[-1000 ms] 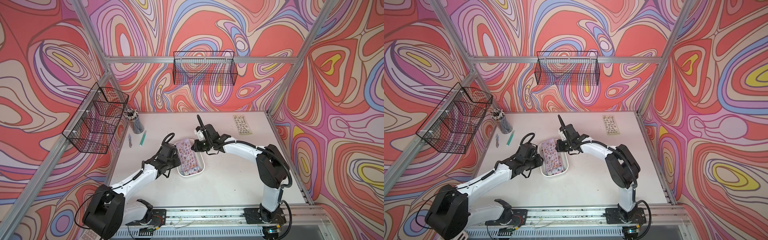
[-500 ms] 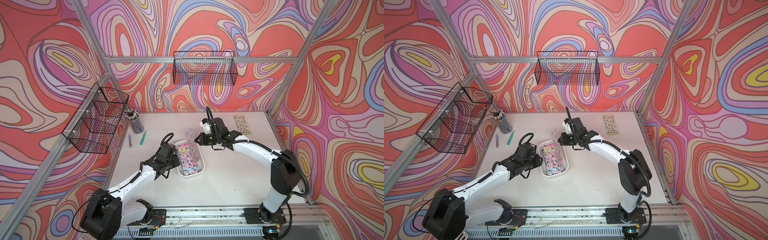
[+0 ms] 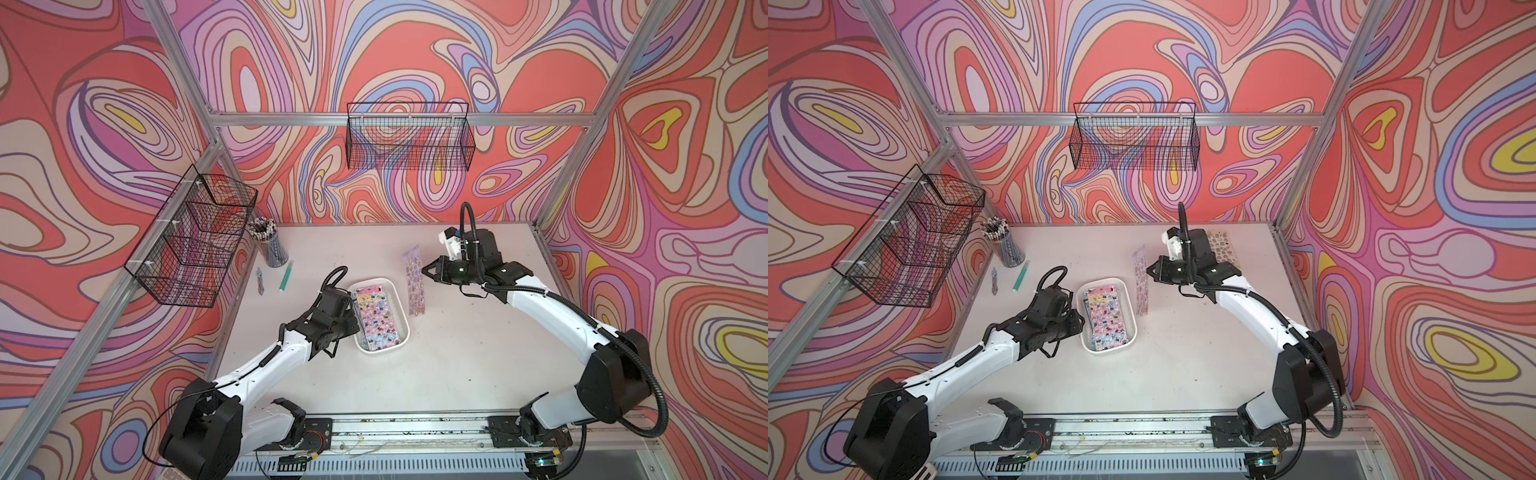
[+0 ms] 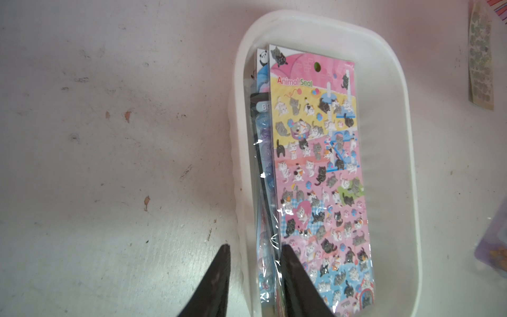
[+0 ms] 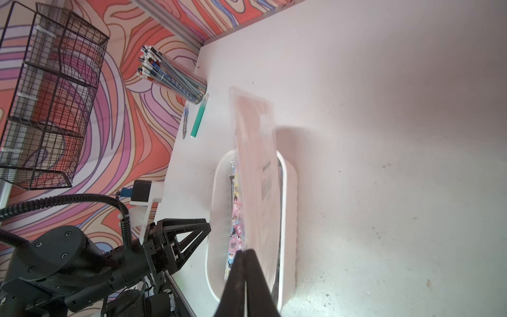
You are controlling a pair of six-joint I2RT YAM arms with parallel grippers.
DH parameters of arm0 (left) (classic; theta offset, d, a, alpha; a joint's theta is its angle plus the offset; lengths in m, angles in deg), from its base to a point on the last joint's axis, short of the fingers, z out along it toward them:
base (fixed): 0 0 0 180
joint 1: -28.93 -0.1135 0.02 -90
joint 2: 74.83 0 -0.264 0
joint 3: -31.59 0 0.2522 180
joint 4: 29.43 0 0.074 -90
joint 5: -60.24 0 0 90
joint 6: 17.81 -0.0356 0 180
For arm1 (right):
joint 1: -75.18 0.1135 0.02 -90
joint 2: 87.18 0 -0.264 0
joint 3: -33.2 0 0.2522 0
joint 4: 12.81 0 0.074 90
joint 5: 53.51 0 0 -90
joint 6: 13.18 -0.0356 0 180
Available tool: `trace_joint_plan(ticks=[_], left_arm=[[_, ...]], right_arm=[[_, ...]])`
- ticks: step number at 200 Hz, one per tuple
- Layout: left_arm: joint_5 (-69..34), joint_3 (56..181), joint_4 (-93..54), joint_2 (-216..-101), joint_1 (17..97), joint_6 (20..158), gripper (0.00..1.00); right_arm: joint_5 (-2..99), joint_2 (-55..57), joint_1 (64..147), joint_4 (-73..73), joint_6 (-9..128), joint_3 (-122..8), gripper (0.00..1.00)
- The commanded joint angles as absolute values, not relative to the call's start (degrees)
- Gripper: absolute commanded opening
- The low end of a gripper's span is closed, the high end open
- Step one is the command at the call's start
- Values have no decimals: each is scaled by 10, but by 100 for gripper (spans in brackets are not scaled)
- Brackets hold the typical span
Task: Take the stickers out of the storage box
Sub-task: Pick up the sticker from the storage box, then place the sticker at the center of the board.
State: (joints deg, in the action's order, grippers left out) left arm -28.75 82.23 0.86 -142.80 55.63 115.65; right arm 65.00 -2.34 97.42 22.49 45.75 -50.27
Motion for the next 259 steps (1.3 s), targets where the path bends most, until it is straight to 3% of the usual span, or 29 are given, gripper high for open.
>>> trace_joint_plan(ticks=[1,55,117,140,178,225,259], left_arm=[[-296,831,20,-1425,558,1146,35],[-283,846,28,-1420,559,1125,36],[-274,862,63,-1379,558,1101,55],[-268,888,102,-1345,559,1084,58],[-213,932,165,-1310,558,1042,60],[-223,948,217,-1285,559,1002,61],[-226,947,213,-1284,558,993,61]], right_arm=[[696,-42,931,249,478,-497,0],[742,-22,828,298,530,-522,0],[760,41,774,269,536,-545,0],[772,79,759,254,535,-569,0],[769,176,739,289,568,-655,0],[784,335,730,423,653,-839,0],[796,387,730,453,676,-903,0]])
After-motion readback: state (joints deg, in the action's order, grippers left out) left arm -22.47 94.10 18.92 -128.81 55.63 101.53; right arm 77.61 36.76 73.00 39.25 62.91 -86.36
